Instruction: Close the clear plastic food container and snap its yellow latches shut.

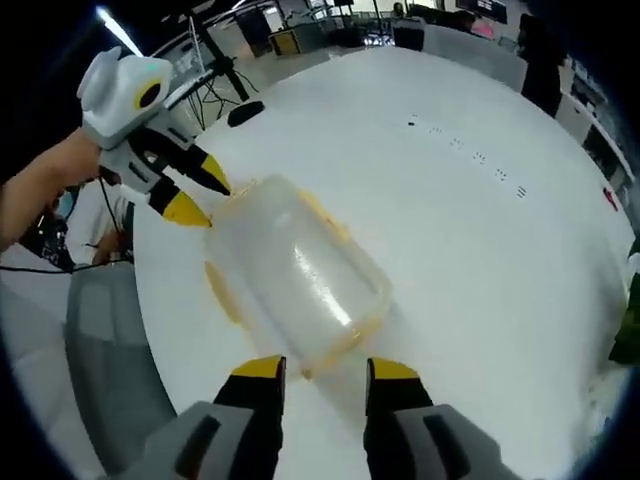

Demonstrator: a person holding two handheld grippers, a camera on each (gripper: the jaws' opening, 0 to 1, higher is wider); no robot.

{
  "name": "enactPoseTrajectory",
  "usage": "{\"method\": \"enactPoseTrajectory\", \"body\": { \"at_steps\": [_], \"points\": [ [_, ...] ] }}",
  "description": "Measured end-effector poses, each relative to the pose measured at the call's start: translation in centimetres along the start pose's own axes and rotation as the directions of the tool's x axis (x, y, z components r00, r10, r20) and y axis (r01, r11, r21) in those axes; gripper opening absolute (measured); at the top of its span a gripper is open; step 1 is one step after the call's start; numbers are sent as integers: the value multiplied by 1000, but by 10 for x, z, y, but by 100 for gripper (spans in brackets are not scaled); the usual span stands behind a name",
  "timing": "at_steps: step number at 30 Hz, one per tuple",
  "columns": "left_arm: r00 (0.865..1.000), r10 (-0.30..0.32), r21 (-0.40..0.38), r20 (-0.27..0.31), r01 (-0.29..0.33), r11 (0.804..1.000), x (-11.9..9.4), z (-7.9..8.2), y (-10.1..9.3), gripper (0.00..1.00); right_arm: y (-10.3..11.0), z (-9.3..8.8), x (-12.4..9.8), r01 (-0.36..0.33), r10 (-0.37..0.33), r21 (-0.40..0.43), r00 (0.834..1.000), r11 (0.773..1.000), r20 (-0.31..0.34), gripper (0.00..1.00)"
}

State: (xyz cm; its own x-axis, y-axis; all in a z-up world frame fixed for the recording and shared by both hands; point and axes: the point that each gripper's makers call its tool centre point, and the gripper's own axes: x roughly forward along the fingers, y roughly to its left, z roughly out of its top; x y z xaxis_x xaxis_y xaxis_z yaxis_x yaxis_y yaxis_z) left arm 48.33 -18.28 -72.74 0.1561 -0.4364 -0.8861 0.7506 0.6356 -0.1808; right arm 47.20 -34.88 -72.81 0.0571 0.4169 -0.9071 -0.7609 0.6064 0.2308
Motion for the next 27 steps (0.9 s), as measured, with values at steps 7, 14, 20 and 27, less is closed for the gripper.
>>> {"method": "enactPoseTrajectory", "body": {
  "at_steps": [7, 14, 20, 27],
  "points": [
    [1000, 13, 66, -13, -12, 998, -9, 5, 3, 22, 0, 2, -7, 39, -43, -105, 998, 994, -41, 28],
    [1000, 8, 164, -13, -6, 986, -14, 19, 1, 22, 2, 7, -8, 42, -58, -213, 996, 976, -71, 27],
    [998, 42, 283, -50, -26, 959, -16, 20, 2, 22, 4, 20, -12, 41, -50, -223, 998, 974, -34, 25],
    [998, 24, 348, -62, -1, 937, -15, 24, -5, 23, 9, 24, -10, 24, -35, -256, 999, 966, -40, 24]
  ]
}}
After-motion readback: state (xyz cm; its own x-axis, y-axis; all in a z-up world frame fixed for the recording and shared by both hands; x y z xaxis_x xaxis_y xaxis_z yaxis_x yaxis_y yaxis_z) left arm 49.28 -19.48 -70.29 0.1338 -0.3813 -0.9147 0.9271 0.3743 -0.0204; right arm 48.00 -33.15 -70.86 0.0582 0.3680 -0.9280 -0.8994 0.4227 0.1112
